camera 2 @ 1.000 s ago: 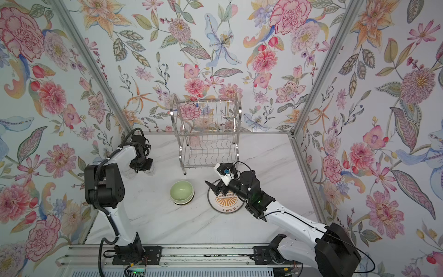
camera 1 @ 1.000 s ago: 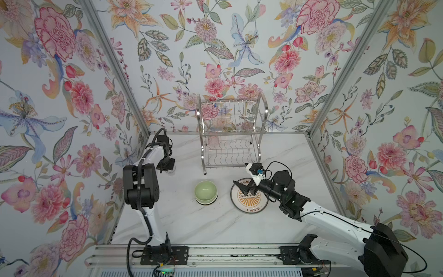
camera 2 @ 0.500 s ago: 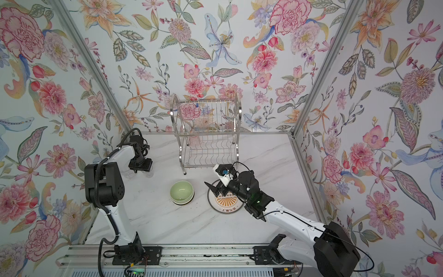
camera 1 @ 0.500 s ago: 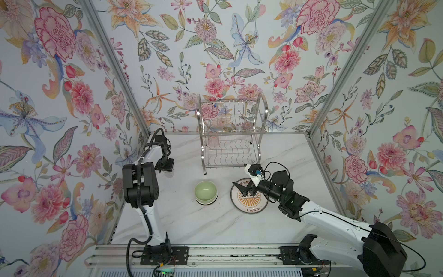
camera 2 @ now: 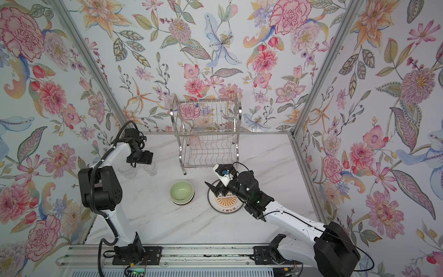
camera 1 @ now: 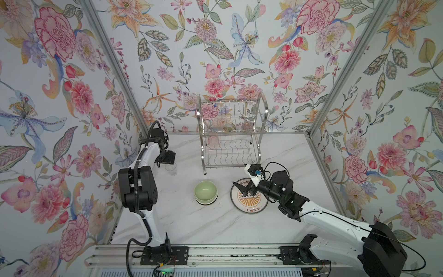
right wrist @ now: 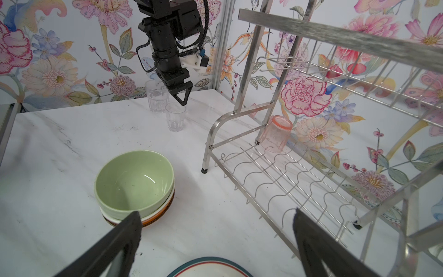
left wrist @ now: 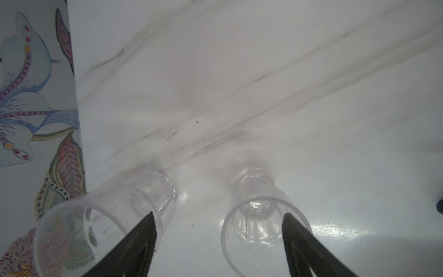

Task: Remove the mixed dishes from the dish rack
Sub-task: 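Lower the small clear glass onto the table and open the left gripper, then lift the left gripper away from the standing small glass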

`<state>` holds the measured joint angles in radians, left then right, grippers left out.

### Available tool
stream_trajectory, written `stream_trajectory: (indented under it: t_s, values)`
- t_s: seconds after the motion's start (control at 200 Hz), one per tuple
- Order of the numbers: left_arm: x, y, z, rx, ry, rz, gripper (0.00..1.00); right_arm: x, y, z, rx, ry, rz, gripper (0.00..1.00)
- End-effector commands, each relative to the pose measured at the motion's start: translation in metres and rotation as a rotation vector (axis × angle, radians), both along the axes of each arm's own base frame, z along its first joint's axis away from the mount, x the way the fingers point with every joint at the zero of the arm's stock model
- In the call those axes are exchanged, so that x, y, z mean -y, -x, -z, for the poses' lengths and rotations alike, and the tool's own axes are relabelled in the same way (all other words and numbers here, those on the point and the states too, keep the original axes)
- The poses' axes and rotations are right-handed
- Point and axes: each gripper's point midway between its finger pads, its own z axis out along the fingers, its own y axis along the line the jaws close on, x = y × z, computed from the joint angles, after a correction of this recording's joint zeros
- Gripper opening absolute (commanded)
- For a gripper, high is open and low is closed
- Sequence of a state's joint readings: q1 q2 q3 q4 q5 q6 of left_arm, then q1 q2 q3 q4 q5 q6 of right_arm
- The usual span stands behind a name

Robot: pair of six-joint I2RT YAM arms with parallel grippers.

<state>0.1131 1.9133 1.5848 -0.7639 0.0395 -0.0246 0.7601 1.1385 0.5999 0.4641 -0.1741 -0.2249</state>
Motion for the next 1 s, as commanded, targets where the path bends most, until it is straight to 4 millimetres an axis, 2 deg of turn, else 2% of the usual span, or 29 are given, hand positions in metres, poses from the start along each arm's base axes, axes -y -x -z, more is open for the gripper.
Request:
stream_trajectory:
  t_s: [0.0, 0.115, 0.345, 0.425, 0.435, 0.455, 0.606, 0.806, 0.996]
  values:
    - [0.000, -0.003, -0.034, 0.081, 0.005, -0.015, 0.85, -0.001, 0.003, 0.001, 0.005, -0.008, -0.002, 0.99]
    - [0.001, 0.001, -0.053, 0.115, -0.006, -0.023, 0.86, -0.002, 0.001, 0.000, 0.006, -0.021, -0.001, 0.99]
    - [0.023, 0.010, -0.108, 0.308, 0.094, 0.002, 0.84, -0.010, -0.012, 0.005, -0.009, 0.004, 0.020, 0.99]
    - [0.034, 0.014, -0.124, 0.372, 0.134, 0.028, 0.87, -0.014, -0.016, 0.002, 0.014, -0.006, 0.014, 0.99]
    - [0.037, 0.017, -0.135, 0.403, 0.138, 0.039, 0.88, -0.015, -0.016, 0.001, 0.019, -0.009, 0.012, 0.99]
    - [0.040, 0.019, -0.143, 0.432, 0.145, 0.053, 0.89, -0.016, -0.017, 0.001, 0.024, -0.011, 0.009, 0.99]
    - [0.065, 0.040, -0.178, 0.595, 0.194, 0.152, 0.98, -0.024, -0.027, 0.003, 0.056, -0.026, -0.008, 0.99]
    - [0.107, 0.080, -0.200, 0.792, 0.267, 0.346, 0.99, -0.036, -0.049, 0.006, 0.077, -0.018, -0.017, 0.99]
    - [0.128, 0.114, -0.199, 0.930, 0.272, 0.440, 0.99, -0.049, -0.071, 0.009, 0.097, 0.016, -0.021, 0.99]
